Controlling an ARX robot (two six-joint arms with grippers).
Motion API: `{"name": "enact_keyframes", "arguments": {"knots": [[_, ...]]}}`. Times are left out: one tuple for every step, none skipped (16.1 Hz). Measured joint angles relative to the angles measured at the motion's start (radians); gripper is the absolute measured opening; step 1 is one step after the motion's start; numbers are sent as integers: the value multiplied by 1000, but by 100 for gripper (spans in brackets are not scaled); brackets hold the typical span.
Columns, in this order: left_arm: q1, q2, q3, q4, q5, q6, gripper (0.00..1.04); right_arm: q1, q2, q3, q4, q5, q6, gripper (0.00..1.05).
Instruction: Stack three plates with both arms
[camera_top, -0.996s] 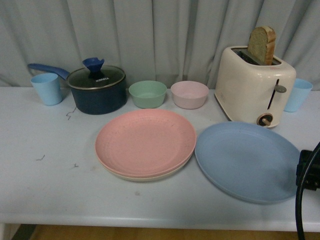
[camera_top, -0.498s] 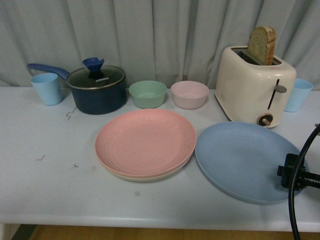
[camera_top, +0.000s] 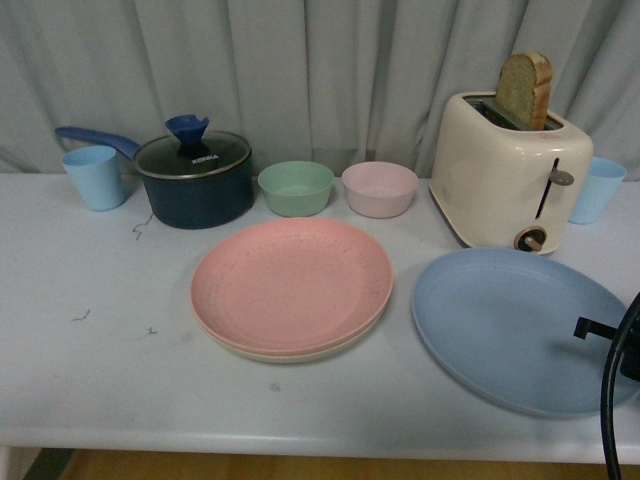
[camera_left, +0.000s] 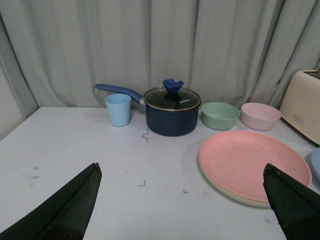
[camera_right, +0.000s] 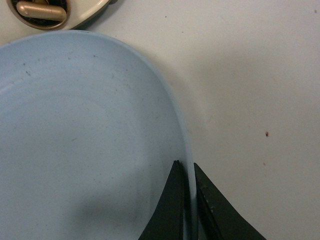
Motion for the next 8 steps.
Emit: {"name": "enact_keyframes", "arguments": {"knots": [[0,0,0,0,0,0,98,-3,-26,-41,27,-16,14,4],[0,0,0,0,0,0,98,-8,-78,-121,68,-47,24,4],[0,0,0,0,0,0,98,-5,-146,-206,115,-79,29,3],[0,0,0,0,0,0,98,4,-239,-294,138,-122,30,3],[0,0,0,0,0,0,98,24,-345,-386,156,-138,32,3],[0,0,0,0,0,0,98,53,-465,-455,134,-147,58,3],[0,0,0,0,0,0,98,99,-574,-483,106,-136,81,3],[0,0,0,0,0,0,98,162,-649,-473,130,-80,103,3]]}}
